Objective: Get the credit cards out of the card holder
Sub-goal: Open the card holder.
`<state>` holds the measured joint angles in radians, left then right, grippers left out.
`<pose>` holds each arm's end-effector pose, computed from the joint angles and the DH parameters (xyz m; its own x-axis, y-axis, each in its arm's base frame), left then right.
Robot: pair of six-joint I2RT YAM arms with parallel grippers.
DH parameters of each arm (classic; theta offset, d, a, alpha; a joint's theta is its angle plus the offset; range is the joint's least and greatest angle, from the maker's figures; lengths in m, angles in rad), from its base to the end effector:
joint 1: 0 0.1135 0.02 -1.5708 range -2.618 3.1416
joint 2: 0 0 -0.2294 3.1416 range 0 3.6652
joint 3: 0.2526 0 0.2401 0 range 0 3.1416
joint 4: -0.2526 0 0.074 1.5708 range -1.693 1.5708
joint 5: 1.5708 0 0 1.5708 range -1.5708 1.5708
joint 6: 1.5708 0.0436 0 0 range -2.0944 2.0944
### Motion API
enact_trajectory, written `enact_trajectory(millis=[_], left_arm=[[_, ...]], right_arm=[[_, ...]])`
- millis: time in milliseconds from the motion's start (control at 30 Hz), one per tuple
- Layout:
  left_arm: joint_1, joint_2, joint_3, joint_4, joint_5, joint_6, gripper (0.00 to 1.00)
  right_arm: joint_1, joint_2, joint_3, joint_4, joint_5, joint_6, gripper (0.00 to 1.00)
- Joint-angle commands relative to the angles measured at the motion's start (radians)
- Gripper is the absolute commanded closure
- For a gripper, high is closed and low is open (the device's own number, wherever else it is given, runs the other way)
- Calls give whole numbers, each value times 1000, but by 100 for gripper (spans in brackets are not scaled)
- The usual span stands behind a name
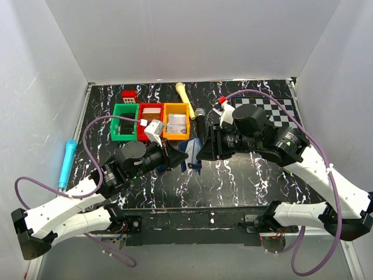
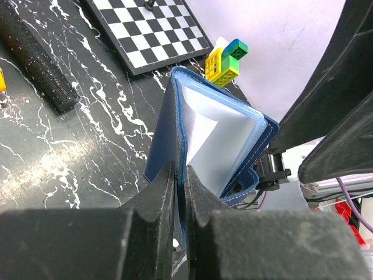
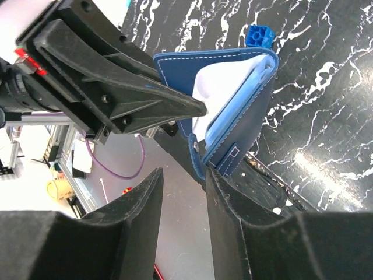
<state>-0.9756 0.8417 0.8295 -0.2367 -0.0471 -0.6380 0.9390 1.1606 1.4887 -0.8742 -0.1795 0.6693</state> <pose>0.1219 -0.1763 0.3128 -0.5883 -0.1922 -0.7854 0.5616 0.6017 -0.5679 0.1291 0.1895 0.3949 -0.7891 -0.0445 -0.6127 -0.5031 0.6192 0.6029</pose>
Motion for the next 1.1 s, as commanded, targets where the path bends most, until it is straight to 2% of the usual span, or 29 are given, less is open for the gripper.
enact_trajectory(millis=[0,433,633,733,900,1067], left_arm=[[0,-44,57,-19,-27,-19,100],[0,-98,72,-12,-10,-26,100],[0,-119,126,-32,47,81,100],[0,-133,170,-53,128,144,100],[0,-165,215,-69,194,187,100],[0,-152,252,-87,225,158,100]], right_arm=[[1,-38,-21,96,-43,-4,56],[-5,-62,-31,78,9,-31,54],[-26,-111,-5,53,106,-112,45],[-58,-170,-22,104,144,-152,39],[-106,-269,-87,231,101,-189,31],[-126,-272,-88,236,28,-198,30]])
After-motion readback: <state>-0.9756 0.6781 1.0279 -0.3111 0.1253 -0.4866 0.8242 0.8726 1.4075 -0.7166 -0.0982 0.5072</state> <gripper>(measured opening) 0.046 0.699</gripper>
